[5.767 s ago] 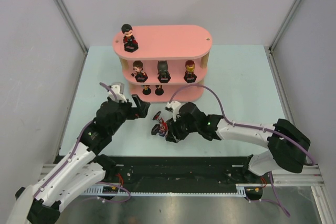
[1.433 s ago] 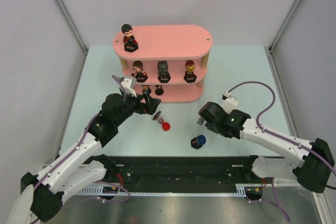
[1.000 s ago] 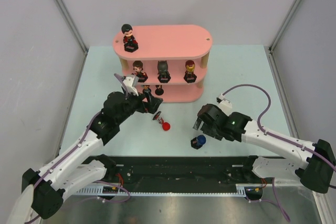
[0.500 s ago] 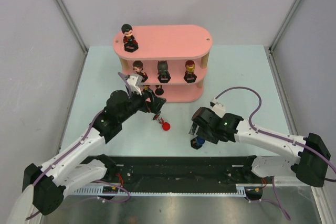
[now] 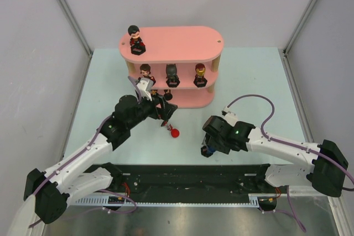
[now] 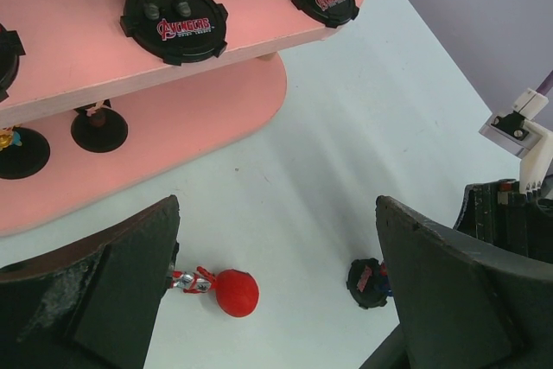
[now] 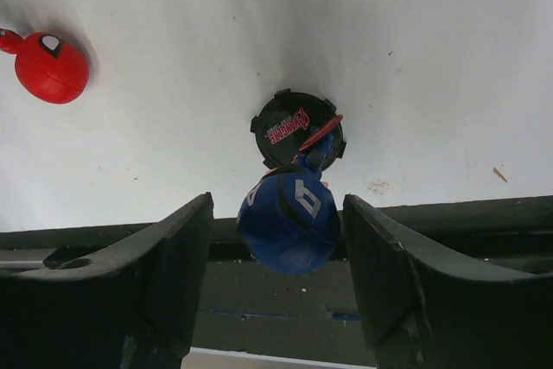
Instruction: Place and organize the plastic toys onto the shelf
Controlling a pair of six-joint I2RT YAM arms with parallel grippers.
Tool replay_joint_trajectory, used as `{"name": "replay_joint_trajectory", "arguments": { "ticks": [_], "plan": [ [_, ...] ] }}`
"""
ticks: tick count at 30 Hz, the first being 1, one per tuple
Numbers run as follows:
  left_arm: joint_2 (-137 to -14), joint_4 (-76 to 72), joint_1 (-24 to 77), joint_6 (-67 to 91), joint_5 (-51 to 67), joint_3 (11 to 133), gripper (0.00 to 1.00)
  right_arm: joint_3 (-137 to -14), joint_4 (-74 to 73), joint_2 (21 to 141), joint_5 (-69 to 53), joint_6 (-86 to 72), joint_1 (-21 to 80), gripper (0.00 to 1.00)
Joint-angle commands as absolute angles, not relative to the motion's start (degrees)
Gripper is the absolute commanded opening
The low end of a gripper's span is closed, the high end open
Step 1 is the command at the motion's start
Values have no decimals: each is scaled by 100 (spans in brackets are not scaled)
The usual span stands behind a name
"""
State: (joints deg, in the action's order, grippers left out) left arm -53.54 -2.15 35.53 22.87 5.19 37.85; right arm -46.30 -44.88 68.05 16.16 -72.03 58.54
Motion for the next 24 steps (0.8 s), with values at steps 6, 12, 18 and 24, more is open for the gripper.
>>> {"name": "replay_joint_trajectory", "arguments": {
  "ticks": [6,12,18,24],
  "plan": [
    [-5520,-510,3674,2215,668,4104,100,-4606,-4395,6662,1670,-7181,5889,63],
    [-5555,-519,3718,2215,624,4113,100,-4605,-4395,6723,1600,-7102,5889,62],
    [-5555,-510,3735,2197,633,4096,100,-4553,-4342,6715,1547,-7031,5897,48],
    [-5555,-501,3753,2180,624,4096,100,-4544,-4316,6618,1608,-6725,5897,27]
  ]
}}
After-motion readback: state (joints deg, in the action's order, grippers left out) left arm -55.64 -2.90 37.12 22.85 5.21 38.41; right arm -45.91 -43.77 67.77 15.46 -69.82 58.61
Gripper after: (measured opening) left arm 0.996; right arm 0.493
